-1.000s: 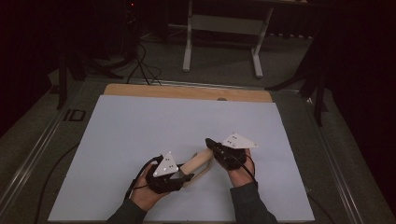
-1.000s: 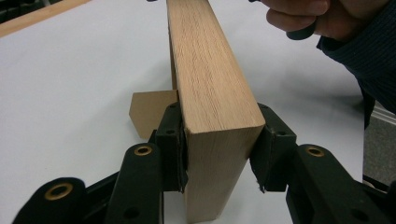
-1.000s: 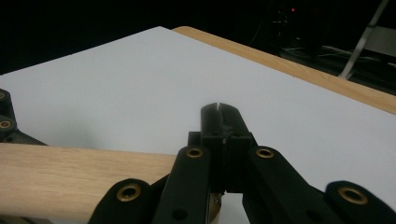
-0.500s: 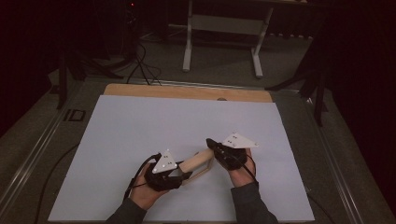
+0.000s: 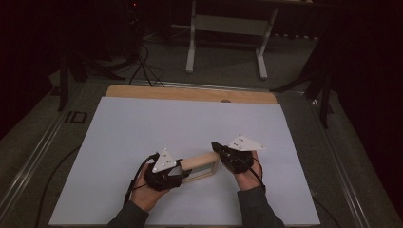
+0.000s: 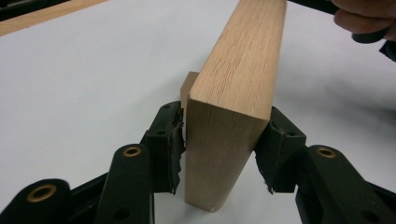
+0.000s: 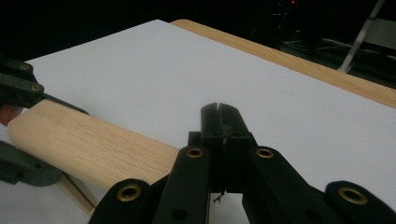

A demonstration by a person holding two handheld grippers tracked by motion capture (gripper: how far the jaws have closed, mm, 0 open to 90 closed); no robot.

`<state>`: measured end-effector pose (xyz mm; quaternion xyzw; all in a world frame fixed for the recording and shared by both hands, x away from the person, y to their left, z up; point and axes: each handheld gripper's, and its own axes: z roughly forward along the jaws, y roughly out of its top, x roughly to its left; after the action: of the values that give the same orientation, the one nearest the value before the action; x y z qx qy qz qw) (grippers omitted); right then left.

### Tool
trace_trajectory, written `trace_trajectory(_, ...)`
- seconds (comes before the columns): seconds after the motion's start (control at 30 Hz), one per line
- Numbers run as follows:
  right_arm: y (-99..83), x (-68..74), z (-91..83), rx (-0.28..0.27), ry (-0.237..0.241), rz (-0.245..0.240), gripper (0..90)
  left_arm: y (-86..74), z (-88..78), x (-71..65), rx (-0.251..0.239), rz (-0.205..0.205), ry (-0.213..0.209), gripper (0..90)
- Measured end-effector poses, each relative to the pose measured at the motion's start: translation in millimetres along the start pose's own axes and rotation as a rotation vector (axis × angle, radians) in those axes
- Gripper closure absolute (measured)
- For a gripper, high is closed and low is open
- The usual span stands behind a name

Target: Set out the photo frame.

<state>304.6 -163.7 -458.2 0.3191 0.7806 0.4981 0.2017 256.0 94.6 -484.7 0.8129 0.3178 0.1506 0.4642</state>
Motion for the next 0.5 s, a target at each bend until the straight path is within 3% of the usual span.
trace_trajectory(0.13, 0.0, -0.6, -1.0, 0.005, 0.003, 0.0, 89.8, -0.4, 0.8, 2.1, -0.003, -0.03, 0.025, 53.4)
trace_trajectory(0.5, 0.4, -1.3, -3.0, 0.015, 0.008, 0.002, 89.8, -1.5, 0.7, 6.0, -0.001, -0.075, 0.042, 53.2)
